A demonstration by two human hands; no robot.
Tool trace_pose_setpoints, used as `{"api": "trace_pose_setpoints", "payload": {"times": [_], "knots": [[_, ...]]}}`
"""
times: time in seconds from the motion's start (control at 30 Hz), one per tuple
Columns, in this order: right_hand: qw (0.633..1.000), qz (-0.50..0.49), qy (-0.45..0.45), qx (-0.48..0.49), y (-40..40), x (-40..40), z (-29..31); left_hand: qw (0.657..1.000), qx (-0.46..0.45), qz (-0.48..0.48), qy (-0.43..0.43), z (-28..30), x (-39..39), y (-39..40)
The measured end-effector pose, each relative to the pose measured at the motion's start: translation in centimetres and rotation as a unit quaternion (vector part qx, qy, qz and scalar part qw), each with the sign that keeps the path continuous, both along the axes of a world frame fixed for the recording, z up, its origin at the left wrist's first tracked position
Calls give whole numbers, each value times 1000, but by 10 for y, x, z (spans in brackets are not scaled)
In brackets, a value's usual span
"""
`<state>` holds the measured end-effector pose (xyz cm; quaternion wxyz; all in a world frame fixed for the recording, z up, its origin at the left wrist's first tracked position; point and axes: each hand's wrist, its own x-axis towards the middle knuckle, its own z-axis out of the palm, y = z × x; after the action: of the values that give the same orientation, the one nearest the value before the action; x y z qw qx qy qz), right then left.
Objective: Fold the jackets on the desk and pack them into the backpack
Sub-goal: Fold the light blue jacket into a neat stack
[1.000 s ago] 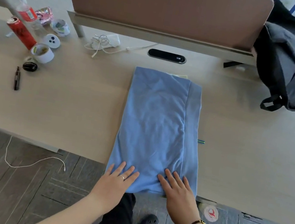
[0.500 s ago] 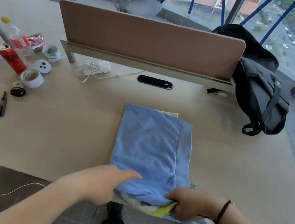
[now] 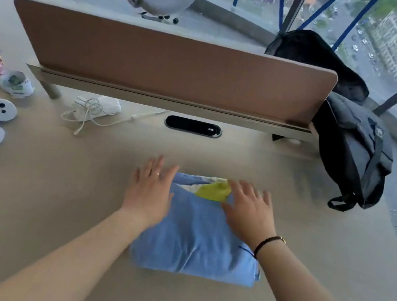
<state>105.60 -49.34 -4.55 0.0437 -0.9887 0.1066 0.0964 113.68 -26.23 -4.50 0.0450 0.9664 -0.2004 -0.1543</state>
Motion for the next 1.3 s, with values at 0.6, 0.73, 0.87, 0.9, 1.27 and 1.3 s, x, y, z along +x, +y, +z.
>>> {"api": "trace_pose_setpoints", "payload": {"times": [0.6, 0.73, 0.87, 0.9, 1.27, 1.3], "knots": [[998, -42, 20, 45, 32, -36, -113, 998, -39, -46, 27, -123, -54, 1], [997, -37, 46, 52, 30, -33, -110, 997, -25, -52, 43, -118, -52, -1], [992, -29, 94, 73, 29, -36, -92, 995, 11, -93, 43, -93, -35, -6], [992, -39, 81, 88, 33, -41, -86, 994, -5, -101, 28, -86, -28, -8], [832, -369, 46, 412, 116, -157, -45, 966, -25, -237, 100, -87, 63, -53], [814, -384, 53, 432, 117, -157, -48, 968, -26, -230, 92, -91, 61, -50]]}}
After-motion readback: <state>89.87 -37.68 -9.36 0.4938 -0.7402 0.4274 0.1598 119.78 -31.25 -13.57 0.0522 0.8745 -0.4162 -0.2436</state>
